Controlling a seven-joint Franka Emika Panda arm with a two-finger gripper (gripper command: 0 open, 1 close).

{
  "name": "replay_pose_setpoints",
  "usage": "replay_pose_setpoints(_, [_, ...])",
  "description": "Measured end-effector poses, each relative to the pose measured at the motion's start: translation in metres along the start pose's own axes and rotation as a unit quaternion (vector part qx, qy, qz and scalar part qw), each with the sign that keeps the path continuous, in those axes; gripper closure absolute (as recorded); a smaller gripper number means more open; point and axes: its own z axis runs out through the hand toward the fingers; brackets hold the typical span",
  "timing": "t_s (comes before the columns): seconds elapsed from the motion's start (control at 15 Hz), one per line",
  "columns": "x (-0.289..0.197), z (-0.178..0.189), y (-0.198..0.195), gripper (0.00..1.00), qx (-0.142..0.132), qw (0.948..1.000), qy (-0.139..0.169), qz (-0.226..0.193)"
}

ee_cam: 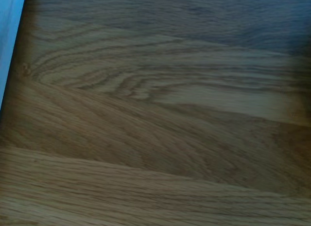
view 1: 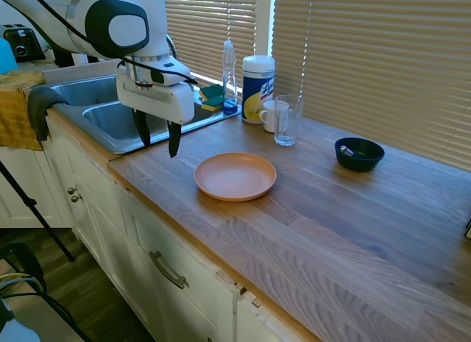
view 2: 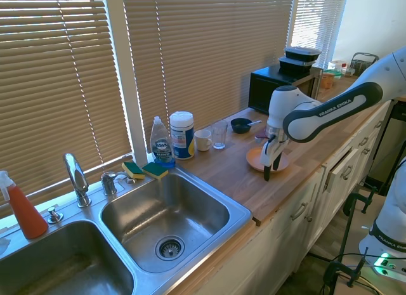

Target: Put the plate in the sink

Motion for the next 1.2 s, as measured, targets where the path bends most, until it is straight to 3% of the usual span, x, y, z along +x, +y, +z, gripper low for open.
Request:
replay_pose_setpoints(0.2, [0.001, -0.002, -0.001, 0.0, 0.003, 1.0, 0.0, 0.006])
replay_pose_setpoints(0.47, [0.03, -0.022, 0.007, 0.0, 0.028, 0.9988, 0.012, 0.038])
replay_pose_setpoints(0.73, [0.079, -0.028, 0.044, 0.0, 0.05, 0.9954, 0.01, 0.081])
replay_pose_setpoints(1.2, [0.153, -0.006, 0.123, 0.0, 0.075, 0.987, -0.007, 0.142])
